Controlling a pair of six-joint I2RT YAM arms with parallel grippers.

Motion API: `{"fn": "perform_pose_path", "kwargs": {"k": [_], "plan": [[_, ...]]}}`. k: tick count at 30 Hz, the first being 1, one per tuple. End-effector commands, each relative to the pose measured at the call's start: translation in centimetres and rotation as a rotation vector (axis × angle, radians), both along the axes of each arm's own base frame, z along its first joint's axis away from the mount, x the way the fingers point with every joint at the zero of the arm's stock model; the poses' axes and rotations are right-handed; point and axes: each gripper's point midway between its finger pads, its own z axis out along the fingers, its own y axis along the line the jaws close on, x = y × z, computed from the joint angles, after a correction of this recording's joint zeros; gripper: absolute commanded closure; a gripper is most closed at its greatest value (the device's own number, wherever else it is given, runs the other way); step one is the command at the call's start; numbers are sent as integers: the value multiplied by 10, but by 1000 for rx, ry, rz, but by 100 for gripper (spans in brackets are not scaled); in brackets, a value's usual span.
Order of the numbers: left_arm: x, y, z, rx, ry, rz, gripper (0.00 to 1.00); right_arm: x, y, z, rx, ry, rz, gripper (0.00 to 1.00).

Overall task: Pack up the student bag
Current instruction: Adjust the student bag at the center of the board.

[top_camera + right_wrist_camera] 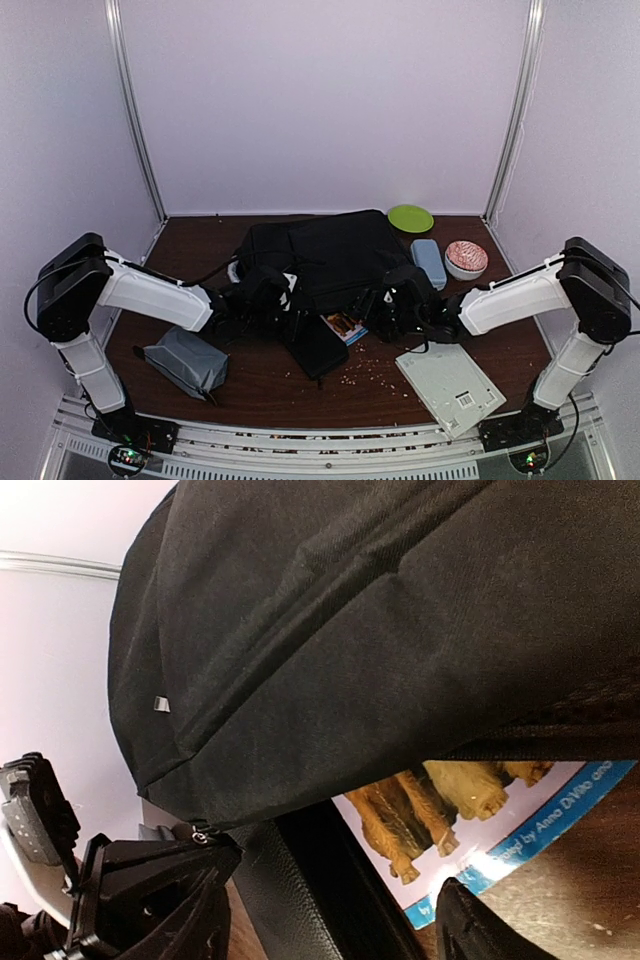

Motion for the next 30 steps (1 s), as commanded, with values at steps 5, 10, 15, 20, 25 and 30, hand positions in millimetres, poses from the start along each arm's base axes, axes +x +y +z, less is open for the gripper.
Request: {"fn": "perform_pose_path", "kwargs": {"k": [5,10,15,20,25,30], "plan": [[-6,-4,15,-26,-24,-52,100,19,42,24,199,37,-7,33],[-6,-5,17,-28,-27,-58,100,22,55,11,231,82,-11,37],[-7,1,13,2,-24,-48,100,24,58,1,246,108,-23,39],[-7,8,12,25,-32,-34,100,26,65,-2,277,126,-24,46],[-7,13,13,36,-39,-26,100,29,69,2,314,114,-25,53],[-8,18,12,42,-41,-15,100,35,73,6,332,107,-30,62]]}}
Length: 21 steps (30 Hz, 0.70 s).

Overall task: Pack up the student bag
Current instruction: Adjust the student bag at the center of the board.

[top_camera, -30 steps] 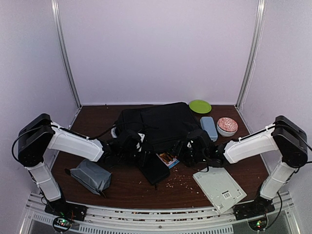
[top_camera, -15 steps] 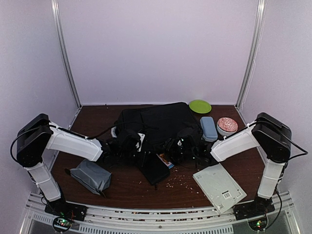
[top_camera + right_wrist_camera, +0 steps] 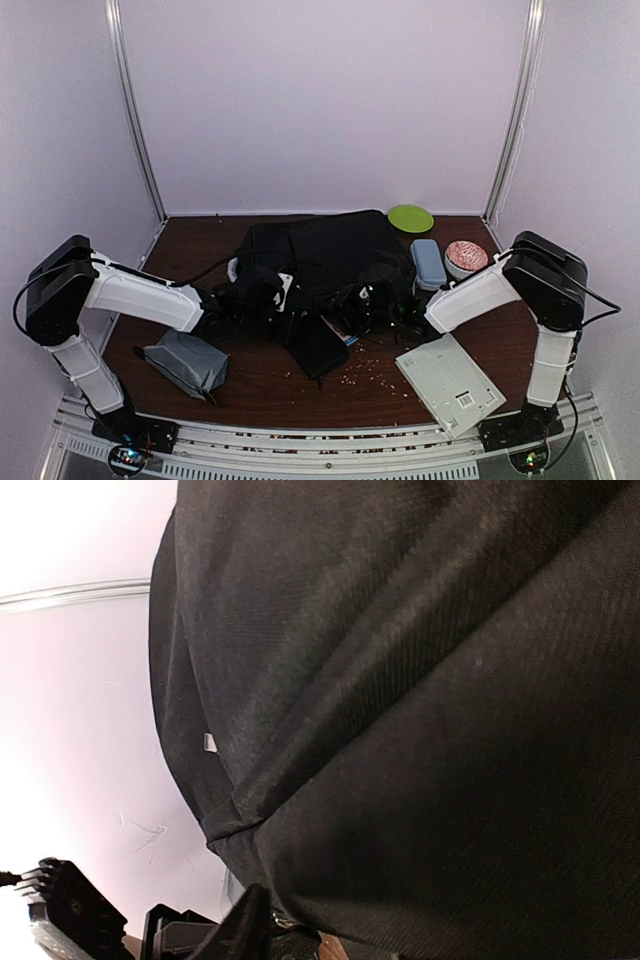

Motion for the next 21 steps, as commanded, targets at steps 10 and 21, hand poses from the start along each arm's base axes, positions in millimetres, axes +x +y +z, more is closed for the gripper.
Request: {"fn": "perform_pose_path", "kwargs": {"k": [10,21], "plan": [[-1,7,6,16,-31,2,100,8,9,12,66,-22,-6,89],[1,16,8,43,-46,31,100,2,-11,17,14,-50,-15,100]]}}
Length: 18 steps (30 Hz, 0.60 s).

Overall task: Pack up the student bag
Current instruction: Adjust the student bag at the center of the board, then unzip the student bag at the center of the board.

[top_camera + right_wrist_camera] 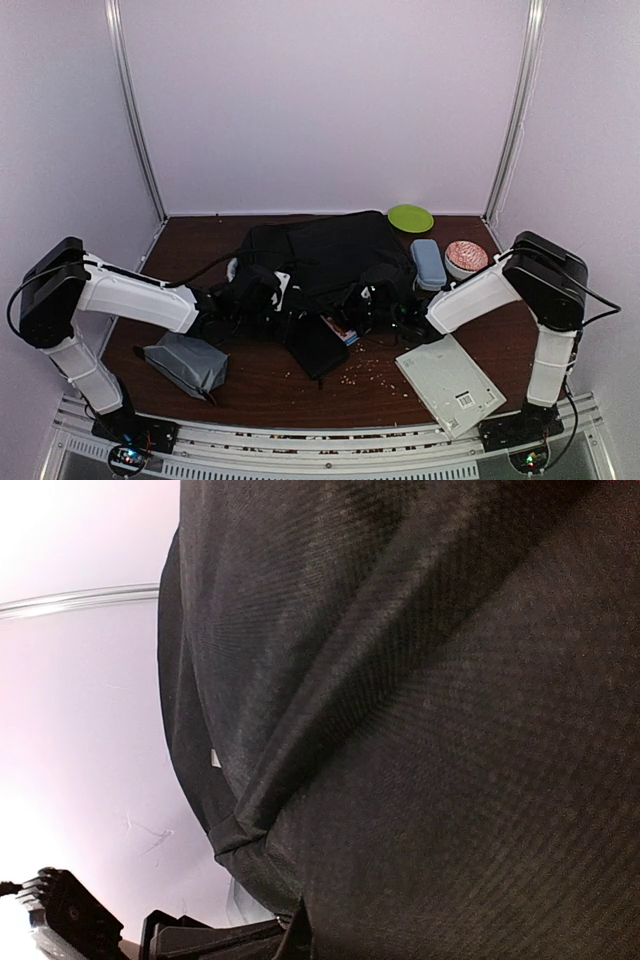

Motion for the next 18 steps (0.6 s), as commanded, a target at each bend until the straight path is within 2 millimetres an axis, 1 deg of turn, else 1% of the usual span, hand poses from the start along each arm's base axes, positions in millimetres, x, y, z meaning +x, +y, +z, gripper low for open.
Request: {"fn": "perform_pose_path", "kwargs": {"k": [1,7,9,11,15,18], "plan": [[-1,5,-1,29,-14,-5,100,0,-12,14,-13,-45,-7,100],[-4,-11,-14,25,38,-58,100,-1,-10,10,-16,-39,4,100],[-4,-14,-15,17,45,-66,100,-1,-10,9,-18,-37,7,100],[-5,-16,-15,12,48,-73,94,-1,-9,9,-20,-38,10,100],[-4,-18,-17,18,50,-79,87,-1,-7,9,-20,-38,17,100],[-3,-20,-17,21,51,-84,80,0,-5,10,-20,-39,21,100]]}}
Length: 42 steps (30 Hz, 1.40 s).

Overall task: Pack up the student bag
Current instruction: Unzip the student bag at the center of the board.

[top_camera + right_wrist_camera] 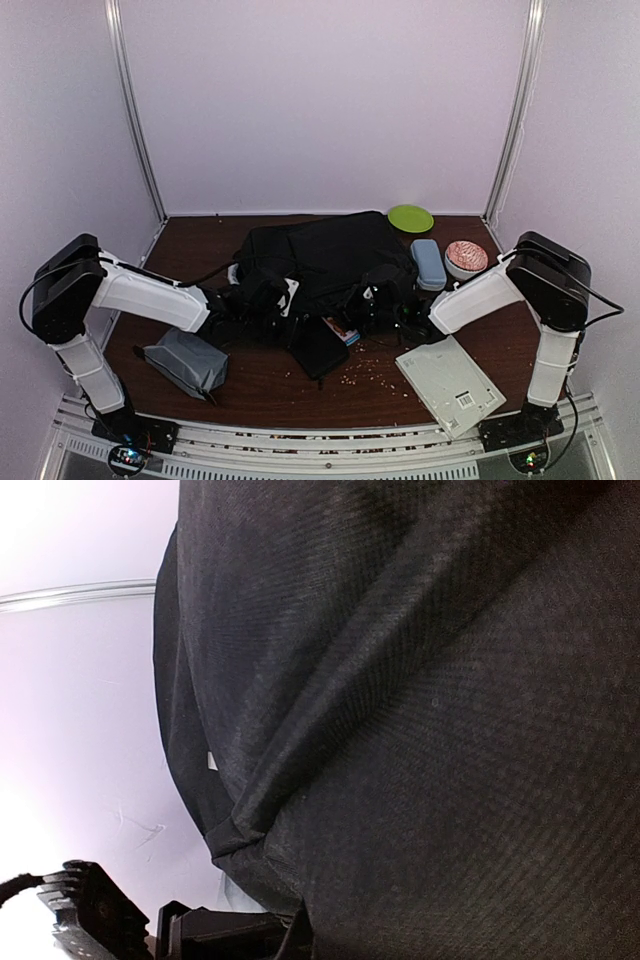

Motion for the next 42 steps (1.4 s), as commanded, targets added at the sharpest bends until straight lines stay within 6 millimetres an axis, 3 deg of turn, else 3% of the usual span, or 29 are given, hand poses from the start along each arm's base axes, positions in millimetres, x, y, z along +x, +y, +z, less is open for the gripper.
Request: {"fn": "perform_pose_path", "kwargs": {"k": [1,6,11,17,33,42], "plan": [[4,-8,3,-6,-5,-20,76,3,2,11,3,-28,15,100],[5,-9,5,-9,-10,-22,61,3,3,13,5,-31,18,100],[9,-12,6,-3,-19,-17,60,3,3,13,5,-32,20,100],[14,-16,10,-4,-31,-13,68,3,3,14,5,-34,21,100],[18,-20,4,7,-28,-13,100,1,0,15,3,-35,20,100],[18,0,2,63,-49,39,100,-4,-8,14,-8,-36,13,100]]}}
